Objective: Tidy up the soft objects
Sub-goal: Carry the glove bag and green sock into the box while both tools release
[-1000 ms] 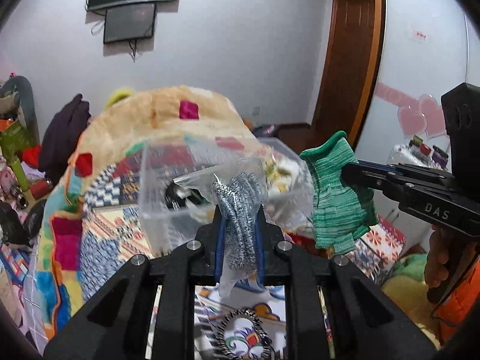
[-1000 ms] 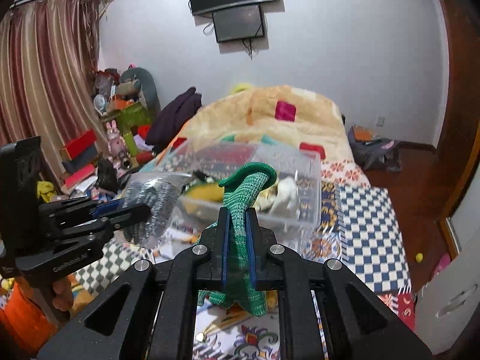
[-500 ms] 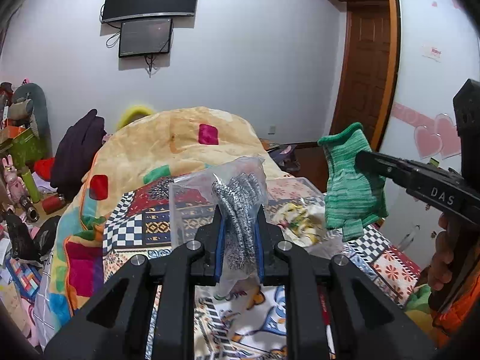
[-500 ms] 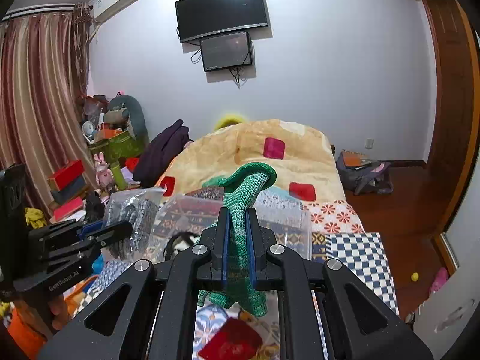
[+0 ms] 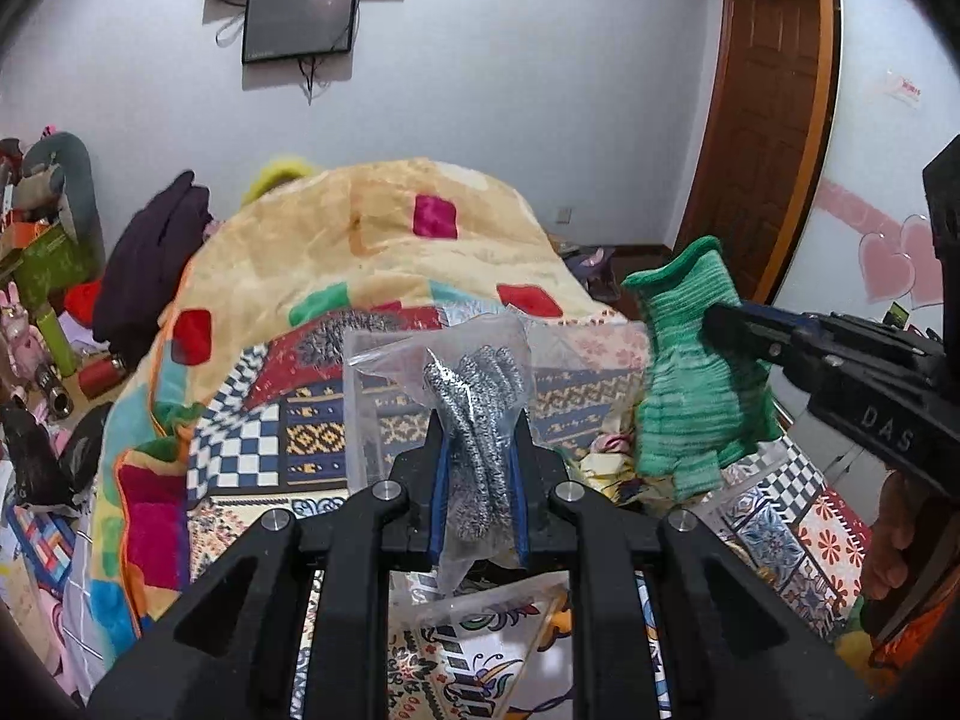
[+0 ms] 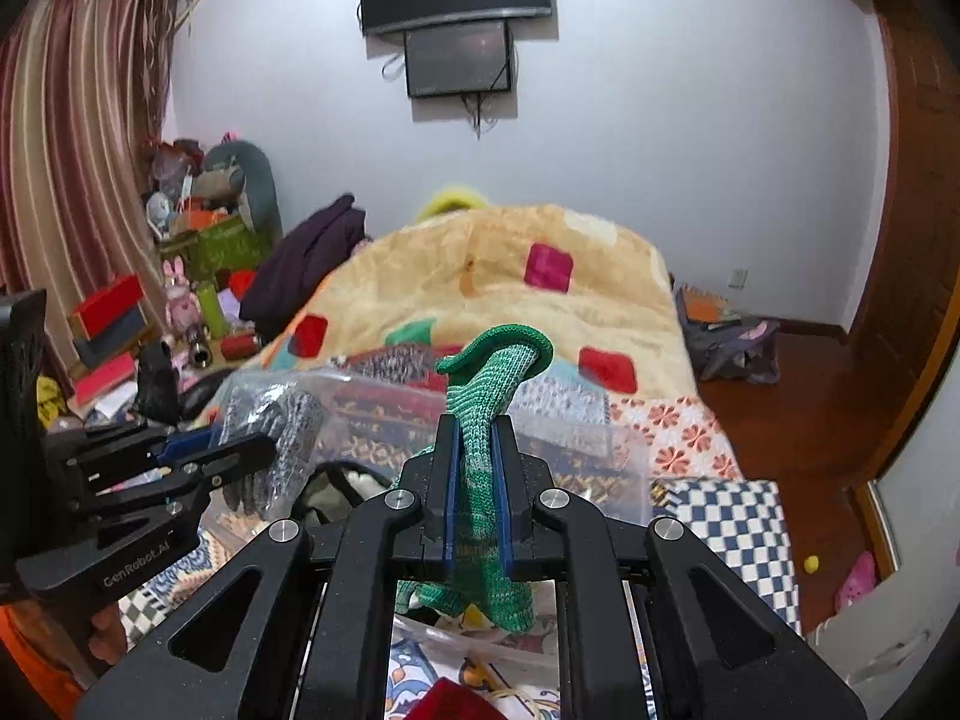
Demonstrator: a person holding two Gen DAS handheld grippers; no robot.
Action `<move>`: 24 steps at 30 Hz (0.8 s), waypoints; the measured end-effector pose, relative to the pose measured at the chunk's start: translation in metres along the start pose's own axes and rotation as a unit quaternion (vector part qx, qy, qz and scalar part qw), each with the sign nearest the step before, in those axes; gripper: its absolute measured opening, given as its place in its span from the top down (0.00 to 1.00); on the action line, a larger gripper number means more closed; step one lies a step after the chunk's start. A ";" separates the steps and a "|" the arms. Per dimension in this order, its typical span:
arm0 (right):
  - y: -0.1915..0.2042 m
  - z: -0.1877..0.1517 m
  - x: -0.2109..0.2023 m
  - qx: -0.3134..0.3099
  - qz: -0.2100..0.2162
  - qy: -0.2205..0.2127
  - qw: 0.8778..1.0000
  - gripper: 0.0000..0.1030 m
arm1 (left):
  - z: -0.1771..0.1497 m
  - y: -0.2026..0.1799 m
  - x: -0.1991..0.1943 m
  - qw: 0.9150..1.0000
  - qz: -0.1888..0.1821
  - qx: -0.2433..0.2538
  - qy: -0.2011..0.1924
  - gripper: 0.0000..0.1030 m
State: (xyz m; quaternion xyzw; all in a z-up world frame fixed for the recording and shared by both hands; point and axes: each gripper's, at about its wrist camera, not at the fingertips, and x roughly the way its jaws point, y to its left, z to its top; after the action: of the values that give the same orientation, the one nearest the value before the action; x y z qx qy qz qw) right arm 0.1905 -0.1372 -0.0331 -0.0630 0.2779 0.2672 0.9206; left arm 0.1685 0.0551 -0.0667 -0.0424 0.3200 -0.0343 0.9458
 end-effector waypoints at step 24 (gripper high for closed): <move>-0.004 -0.010 0.027 -0.015 -0.006 0.070 0.997 0.49 | -0.009 -0.004 0.020 1.000 0.009 0.011 0.019 0.55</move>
State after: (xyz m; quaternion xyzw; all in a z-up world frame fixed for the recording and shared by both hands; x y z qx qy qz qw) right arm 0.2068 -0.1308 -0.0565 -0.0967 0.3374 0.2611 0.8993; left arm 0.1784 0.0489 -0.0856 -0.0285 0.3382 -0.0301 0.9402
